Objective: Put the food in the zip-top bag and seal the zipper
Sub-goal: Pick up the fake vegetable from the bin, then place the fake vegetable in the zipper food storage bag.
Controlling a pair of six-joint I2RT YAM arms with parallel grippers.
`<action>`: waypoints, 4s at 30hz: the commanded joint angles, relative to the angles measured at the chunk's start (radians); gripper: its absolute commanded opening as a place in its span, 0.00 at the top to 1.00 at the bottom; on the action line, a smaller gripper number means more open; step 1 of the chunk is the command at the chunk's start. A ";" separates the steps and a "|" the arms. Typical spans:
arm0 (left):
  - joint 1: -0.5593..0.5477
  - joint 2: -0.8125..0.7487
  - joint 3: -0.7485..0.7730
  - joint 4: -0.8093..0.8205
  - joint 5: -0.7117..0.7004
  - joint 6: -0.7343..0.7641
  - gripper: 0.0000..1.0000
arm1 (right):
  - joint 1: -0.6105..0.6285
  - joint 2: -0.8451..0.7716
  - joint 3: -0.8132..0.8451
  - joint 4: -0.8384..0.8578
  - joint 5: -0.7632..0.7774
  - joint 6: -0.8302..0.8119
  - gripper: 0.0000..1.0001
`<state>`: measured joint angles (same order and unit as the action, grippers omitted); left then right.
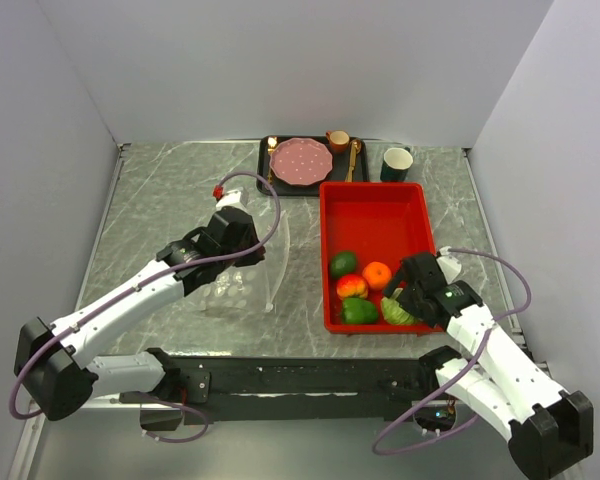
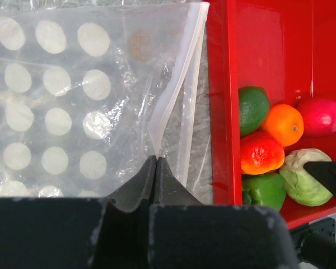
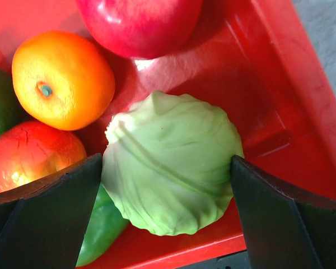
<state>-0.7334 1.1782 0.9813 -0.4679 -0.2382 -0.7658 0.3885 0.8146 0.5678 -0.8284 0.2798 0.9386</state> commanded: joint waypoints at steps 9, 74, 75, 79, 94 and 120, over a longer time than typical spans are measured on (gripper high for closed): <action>0.003 0.005 0.022 0.028 0.007 0.029 0.99 | 0.049 -0.009 -0.040 0.077 -0.057 0.101 0.30; 0.003 -0.006 0.051 0.065 0.060 0.010 0.99 | 0.201 0.571 0.287 1.051 -0.723 -0.057 0.50; 0.003 -0.002 0.056 0.054 0.059 0.013 0.99 | 0.202 0.581 0.299 1.040 -0.716 -0.055 0.50; 0.003 0.005 0.077 0.057 0.088 0.025 0.99 | 0.202 0.609 0.320 1.045 -0.715 -0.051 0.49; 0.003 -0.005 0.072 0.081 0.120 0.013 0.99 | 0.210 0.629 0.363 0.982 -0.650 -0.058 0.50; 0.003 0.003 0.057 0.121 0.162 0.011 0.99 | 0.303 0.569 0.414 0.768 -0.369 -0.201 0.54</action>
<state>-0.7277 1.2015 1.0374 -0.3996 -0.0937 -0.7559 0.6792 1.4681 0.9897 -0.1074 -0.1375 0.7612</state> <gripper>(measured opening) 0.012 0.612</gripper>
